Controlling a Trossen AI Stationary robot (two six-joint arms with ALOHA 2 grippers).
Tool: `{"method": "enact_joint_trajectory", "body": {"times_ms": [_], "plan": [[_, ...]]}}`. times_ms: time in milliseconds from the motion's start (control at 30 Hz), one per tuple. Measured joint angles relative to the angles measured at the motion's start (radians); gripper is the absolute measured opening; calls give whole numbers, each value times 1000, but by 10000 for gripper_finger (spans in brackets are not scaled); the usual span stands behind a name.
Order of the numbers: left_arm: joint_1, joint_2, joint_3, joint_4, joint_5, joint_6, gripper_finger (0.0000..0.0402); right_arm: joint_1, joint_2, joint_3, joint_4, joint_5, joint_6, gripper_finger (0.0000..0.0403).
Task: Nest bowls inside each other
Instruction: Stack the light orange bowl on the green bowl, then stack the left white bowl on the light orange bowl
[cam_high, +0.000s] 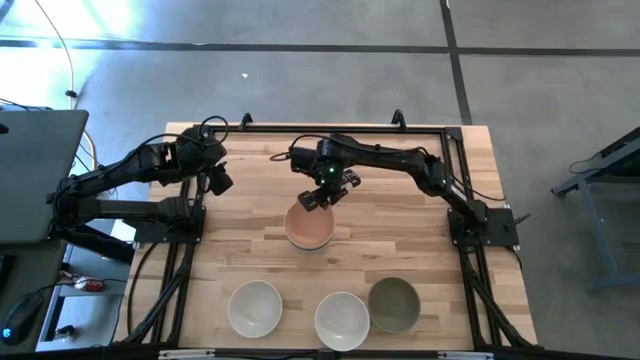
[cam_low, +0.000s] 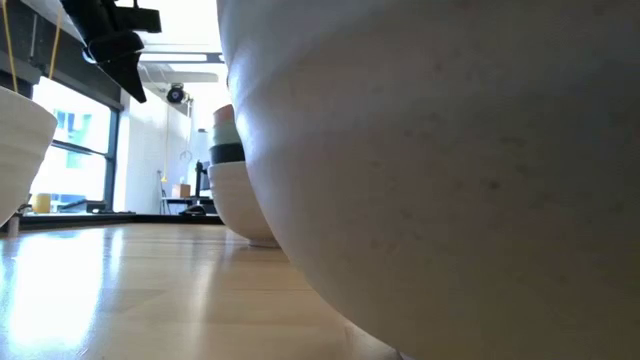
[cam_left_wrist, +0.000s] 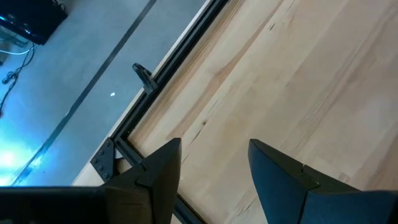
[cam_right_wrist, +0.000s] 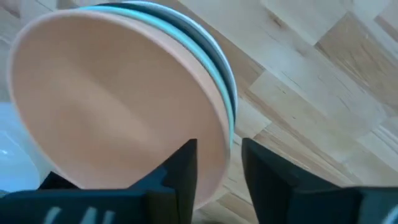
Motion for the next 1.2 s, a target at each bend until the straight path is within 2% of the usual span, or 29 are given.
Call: {"method": "enact_joint_trajectory", "body": {"times_ms": [167, 333, 567, 767, 933, 1067, 1200], "plan": [[0, 0, 0, 0, 24, 0, 177, 0, 0, 0, -30, 4, -8, 136], [0, 0, 0, 0, 115, -9, 177, 1, -12, -1, -33, 11, -34, 138], [0, 0, 0, 3, 327, -15, 177, 24, -90, 5, -34, 73, -106, 138], [-17, 0, 0, 7, 580, -8, 177, 61, -169, 5, -33, 124, -198, 138], [-59, 0, 0, 5, 720, -25, 177, 104, -231, 5, -33, 189, -264, 138], [-125, 0, 0, 4, 759, -68, 177, 143, -278, 5, -33, 253, -319, 138], [-220, 19, 0, 8, 743, -124, 177, 182, -321, 5, -33, 339, -373, 138]]}}
